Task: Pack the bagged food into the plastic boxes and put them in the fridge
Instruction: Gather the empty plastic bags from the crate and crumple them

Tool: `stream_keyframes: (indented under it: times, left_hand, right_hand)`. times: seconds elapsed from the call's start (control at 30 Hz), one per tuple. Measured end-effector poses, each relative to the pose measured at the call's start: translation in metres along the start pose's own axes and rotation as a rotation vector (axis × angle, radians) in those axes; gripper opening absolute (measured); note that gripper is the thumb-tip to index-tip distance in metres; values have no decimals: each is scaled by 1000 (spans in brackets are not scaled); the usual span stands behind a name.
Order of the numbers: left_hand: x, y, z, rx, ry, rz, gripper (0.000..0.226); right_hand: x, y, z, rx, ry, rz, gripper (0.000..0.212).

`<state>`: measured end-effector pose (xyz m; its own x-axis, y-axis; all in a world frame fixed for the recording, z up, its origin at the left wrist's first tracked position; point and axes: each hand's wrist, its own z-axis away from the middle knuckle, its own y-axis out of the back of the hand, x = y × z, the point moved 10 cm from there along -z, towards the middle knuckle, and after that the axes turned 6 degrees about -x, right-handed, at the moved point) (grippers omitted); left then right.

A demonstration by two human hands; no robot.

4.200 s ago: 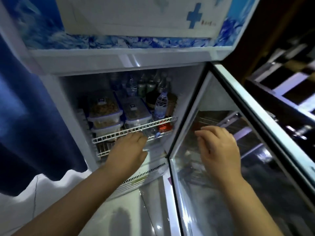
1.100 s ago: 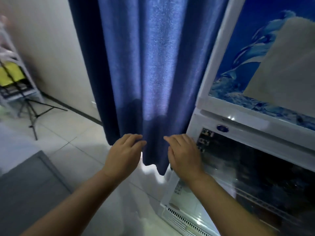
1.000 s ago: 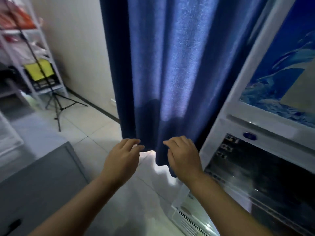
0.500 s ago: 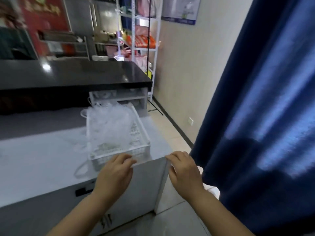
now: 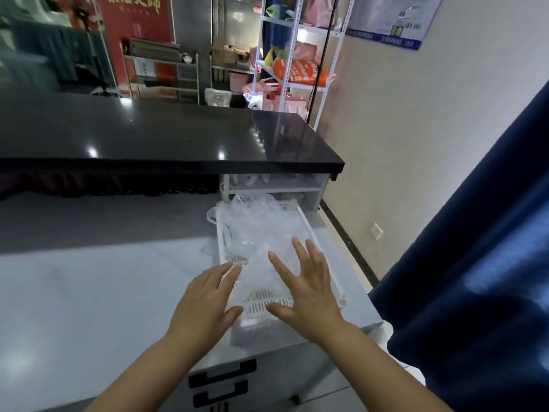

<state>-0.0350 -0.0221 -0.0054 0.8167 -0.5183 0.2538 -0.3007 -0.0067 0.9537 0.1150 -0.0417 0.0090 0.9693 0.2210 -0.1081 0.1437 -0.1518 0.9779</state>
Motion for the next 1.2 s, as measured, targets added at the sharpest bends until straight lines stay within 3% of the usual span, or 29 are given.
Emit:
stream_keyframes:
  times: [0.4, 0.67, 0.8, 1.0, 1.13, 1.2]
  left_hand:
    - [-28, -16, -101, -20, 37, -175, 106]
    - [-60, -31, -197, -200, 77, -295, 106]
    - [-75, -50, -221, -295, 106, -272, 110]
    - [-72, -80, -232, -409, 219, 87, 123]
    - [-66, -100, -233, -397, 257, 279, 125]
    - [-66, -117, -233, -381, 296, 302, 102]
  right_hand:
    - [36, -48, -120, -168, 69, 107, 103]
    - [66, -102, -193, -469, 195, 52, 113]
    - [74, -115, -215, -504, 220, 13, 91]
    - [78, -123, -234, -413, 276, -87, 38]
    - [78, -106, -236, -367, 252, -344, 32]
    - [81, -105, -233, -393, 224, -460, 33]
